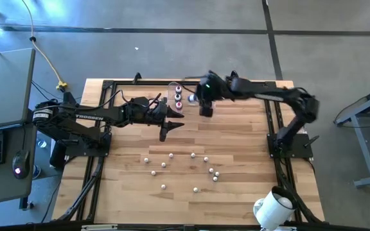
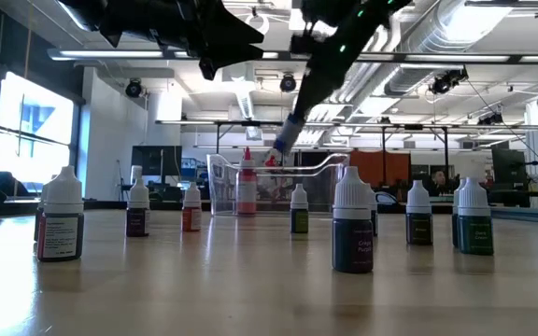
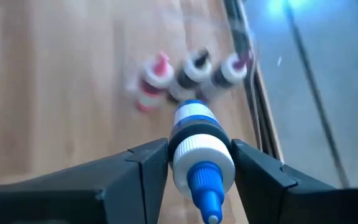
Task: Pick & Place food coloring
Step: Put the blue food coloring into the transparent bin
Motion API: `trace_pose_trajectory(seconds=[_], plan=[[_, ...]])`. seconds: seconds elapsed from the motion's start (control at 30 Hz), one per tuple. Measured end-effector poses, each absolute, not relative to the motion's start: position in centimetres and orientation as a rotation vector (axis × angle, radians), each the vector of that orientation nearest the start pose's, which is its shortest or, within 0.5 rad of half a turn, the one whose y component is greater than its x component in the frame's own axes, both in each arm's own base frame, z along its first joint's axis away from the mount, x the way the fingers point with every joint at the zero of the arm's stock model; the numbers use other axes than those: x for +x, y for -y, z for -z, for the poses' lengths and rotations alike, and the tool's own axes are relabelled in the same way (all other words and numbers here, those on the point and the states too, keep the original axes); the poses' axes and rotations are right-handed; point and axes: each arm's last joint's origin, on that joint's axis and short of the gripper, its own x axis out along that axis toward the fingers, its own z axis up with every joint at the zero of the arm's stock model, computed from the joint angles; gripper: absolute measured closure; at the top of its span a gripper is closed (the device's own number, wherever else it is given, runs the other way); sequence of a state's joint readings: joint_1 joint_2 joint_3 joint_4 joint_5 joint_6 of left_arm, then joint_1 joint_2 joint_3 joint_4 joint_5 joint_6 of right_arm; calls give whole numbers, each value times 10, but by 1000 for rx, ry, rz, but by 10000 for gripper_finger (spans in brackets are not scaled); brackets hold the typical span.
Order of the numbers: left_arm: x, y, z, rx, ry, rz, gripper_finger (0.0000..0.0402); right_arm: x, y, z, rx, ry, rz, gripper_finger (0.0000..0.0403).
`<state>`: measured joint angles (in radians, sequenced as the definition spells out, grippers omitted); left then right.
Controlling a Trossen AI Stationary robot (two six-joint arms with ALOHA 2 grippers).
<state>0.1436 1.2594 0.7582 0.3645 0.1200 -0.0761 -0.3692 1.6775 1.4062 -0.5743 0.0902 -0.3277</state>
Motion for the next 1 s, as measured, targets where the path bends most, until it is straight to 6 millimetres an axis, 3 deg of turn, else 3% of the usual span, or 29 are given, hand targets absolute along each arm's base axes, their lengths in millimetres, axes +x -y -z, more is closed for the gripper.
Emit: trace_pose_trajectory(seconds=[0.17, 0.47, 0.63, 1.0], plan=[[276, -36, -277, -94, -134, -29, 236, 368, 171, -259, -191, -1117, 295, 246], [276, -36, -275, -96, -150, -29, 236, 409, 214, -230, -80, -1211, 216, 246], [276, -36, -274, -97, -159, -29, 236, 416, 222, -215, -119, -1303, 207, 246], [276, -36, -274, -97, -159, -29, 236, 422, 215, -211, -306, -1355, 199, 212]])
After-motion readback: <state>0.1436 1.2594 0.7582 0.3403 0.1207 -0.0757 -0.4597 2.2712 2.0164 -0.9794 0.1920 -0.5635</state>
